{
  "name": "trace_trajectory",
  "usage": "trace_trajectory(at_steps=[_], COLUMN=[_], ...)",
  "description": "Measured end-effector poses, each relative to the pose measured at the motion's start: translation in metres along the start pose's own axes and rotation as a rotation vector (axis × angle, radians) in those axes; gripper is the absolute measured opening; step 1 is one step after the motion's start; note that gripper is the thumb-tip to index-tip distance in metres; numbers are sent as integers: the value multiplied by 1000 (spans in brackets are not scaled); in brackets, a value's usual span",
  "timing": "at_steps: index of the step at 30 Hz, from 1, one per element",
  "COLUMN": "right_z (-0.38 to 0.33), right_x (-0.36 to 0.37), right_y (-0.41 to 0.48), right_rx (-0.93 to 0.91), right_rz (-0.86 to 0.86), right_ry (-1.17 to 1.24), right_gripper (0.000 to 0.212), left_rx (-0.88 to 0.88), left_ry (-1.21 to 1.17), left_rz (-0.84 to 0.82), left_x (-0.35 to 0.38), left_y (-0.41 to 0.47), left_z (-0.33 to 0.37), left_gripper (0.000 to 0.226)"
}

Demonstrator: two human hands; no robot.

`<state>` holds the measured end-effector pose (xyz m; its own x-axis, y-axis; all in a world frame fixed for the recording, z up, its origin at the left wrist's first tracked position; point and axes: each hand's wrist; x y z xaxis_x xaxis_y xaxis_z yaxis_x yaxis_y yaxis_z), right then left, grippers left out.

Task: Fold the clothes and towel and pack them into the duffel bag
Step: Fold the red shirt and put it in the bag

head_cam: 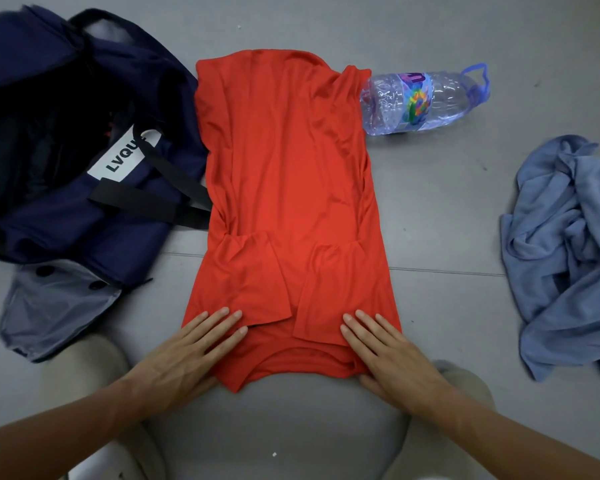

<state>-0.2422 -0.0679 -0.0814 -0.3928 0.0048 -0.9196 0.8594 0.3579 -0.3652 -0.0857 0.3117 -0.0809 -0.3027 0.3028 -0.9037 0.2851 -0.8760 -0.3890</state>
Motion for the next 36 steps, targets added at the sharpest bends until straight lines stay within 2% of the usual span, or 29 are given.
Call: trace_trajectory(at_steps=[8,11,15,17,20,22,24,26,31,36], right_z=[-1,-16,-34,-36,-33,-25,-15,-2,34,69], right_x=[4,7,15,7,-18,-33,-44,-54,-75,-94], right_y=[-8,-28,-52,-50,-35,-20,-2,16,57,94], right_rx=[-31,-33,-69,-7,163,322,425,472,485,469], right_rz=[22,14,1,32,55,46,86,155,208,218], right_ry=[83,172,250,327,460,583,724,831,819,694], right_gripper=[62,54,51,47,39,42,44,37,36,23], left_rx=[-35,27,161,176,49,-119,-294,-393,-449,-490], left_ry=[23,6,-5,-32,-250,-471,-645,-684,-681,-618], left_rz=[58,63,96,142,157,184,197,242,285,329], left_x=[7,8,19,15,-5,-23,-37,-49,-78,-102], left_y=[-1,-12,-34,-33,-20,-8,2,14,52,89], left_z=[12,18,29,27,24,22,13,-3,-47,-78], left_gripper=[85,75,49,46,38,19,27,36,54,25])
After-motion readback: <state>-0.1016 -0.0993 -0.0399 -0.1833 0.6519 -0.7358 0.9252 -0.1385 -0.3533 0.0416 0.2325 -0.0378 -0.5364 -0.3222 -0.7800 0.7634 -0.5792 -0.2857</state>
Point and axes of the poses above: each hand's wrist, its own y-axis towards the middle knuckle, its own x-axis out of the palm, z = x × y
